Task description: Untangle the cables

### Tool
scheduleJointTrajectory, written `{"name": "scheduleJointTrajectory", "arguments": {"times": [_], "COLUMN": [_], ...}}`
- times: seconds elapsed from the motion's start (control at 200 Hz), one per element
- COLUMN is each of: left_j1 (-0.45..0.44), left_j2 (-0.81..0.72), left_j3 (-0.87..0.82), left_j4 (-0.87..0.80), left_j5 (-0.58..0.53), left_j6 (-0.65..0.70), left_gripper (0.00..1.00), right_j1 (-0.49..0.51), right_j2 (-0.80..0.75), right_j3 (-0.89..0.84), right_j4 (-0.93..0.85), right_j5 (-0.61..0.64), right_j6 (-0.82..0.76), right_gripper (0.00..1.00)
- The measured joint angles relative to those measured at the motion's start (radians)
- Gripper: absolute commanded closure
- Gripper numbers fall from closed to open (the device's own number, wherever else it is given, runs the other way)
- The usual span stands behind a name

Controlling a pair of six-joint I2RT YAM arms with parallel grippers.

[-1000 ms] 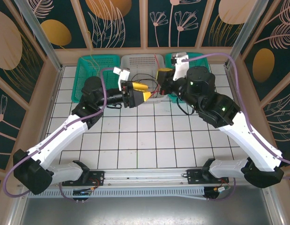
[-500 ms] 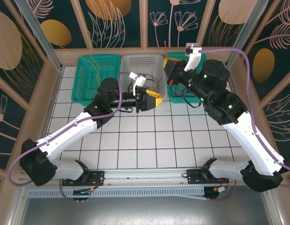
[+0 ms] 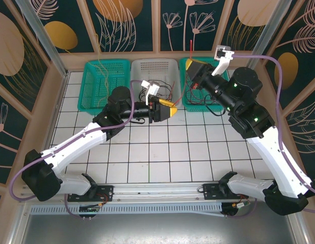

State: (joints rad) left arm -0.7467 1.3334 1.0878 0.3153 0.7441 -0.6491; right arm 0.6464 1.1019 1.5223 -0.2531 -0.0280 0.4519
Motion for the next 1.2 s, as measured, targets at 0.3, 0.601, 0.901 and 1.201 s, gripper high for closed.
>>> {"name": "scheduleJointTrajectory", "arguments": {"times": [0.3,0.601,0.901,1.201], "left_j1": [0.0,0.0,-0.003,-0.013], "left_j2": [-0.004,-0.004,-0.004,-0.007], "left_j3": [-0.044,-0.085,-0.101,-0.121], "left_j4": [0.027,0.075,0.166,0.156], "left_j5": [0.007,0.009,0.015,-0.013], "left_j6": [-0.007,-0.027,-0.073,-0.041], "left_gripper": [0.48,0.45,0.76,0.96], "right_j1": [-0.026,-0.041,-0.059,-0.076], "right_j2": [-0.002,-0.002,-0.002,0.019], "right_j3": [-0.007,-0.006,-0.006,0.022], "right_j4": [0.031,0.056,0.115,0.124], "right_j5": [-0.008,-0.03,-0.056,-0.083], "right_j6": [0.03,0.053,0.086,0.09], "right_gripper": [1.0,1.0,1.0,1.0]}}
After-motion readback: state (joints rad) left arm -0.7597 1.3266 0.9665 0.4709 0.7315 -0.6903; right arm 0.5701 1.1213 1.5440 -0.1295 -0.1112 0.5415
